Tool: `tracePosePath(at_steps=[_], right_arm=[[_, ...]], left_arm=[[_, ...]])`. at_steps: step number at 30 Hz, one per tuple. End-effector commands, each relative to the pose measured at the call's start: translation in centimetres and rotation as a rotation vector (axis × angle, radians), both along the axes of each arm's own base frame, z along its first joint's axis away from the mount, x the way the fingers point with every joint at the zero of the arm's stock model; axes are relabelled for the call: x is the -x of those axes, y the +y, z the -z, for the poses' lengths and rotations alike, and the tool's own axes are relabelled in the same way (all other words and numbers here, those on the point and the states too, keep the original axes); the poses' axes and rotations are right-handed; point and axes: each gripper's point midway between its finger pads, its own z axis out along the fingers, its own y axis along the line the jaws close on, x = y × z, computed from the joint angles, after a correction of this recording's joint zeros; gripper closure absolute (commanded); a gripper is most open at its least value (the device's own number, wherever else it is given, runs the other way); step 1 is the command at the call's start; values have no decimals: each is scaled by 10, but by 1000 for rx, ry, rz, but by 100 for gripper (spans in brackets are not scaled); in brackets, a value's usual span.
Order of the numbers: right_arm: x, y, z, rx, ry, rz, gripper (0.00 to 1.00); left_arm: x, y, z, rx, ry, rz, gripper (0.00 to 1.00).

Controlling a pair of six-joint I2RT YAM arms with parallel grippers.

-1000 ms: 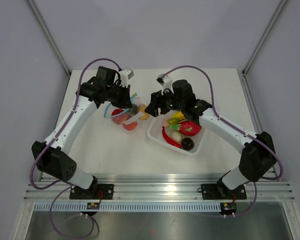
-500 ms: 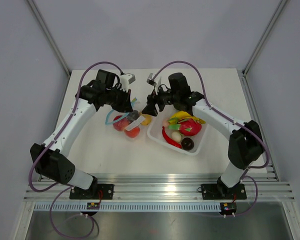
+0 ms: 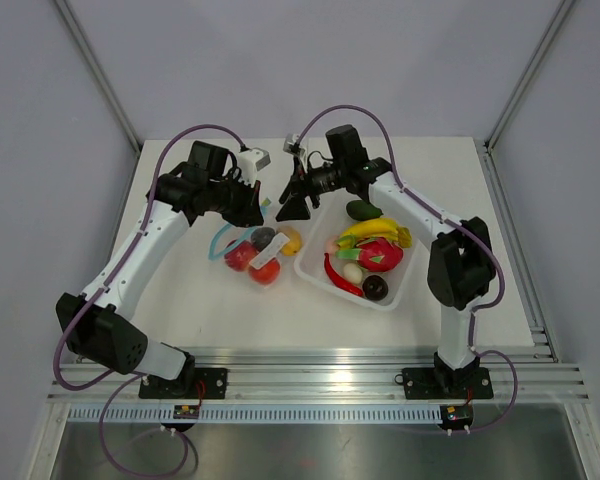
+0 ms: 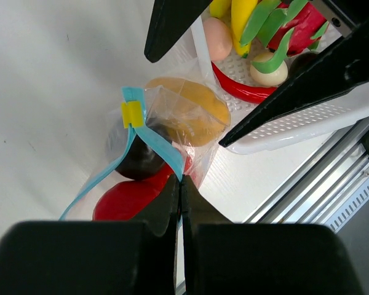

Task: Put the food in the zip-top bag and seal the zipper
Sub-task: Adjust the zipper food storage bag at the center of the board.

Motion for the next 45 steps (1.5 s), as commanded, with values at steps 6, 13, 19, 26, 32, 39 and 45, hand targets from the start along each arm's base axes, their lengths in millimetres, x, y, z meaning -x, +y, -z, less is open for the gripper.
tracePosePath(at_steps=[6,13,19,26,32,39,45], right_arm=[[10,12,-17,-81,36,-88,22],[9,22,-8,-72,56,-102,21],[13,31,-11,-82,64,-133,26],[16,34,-26,-109,57,-133,43],[15,34,-34,-123,49,-120,56],[18,32,-47,-154,20,-114,50],[16,32,-46,-143,27,-102,100]], left_arm=[[4,-6,-22,50,-73,51,100],[6,-5,-25,54,-78,55,100],[8,-5,-25,55,-79,56,100],[8,-4,-21,48,-69,47,100],[8,-2,-18,40,-70,37,100],[10,1,-18,30,-77,27,100],[10,3,-20,28,-83,16,100]])
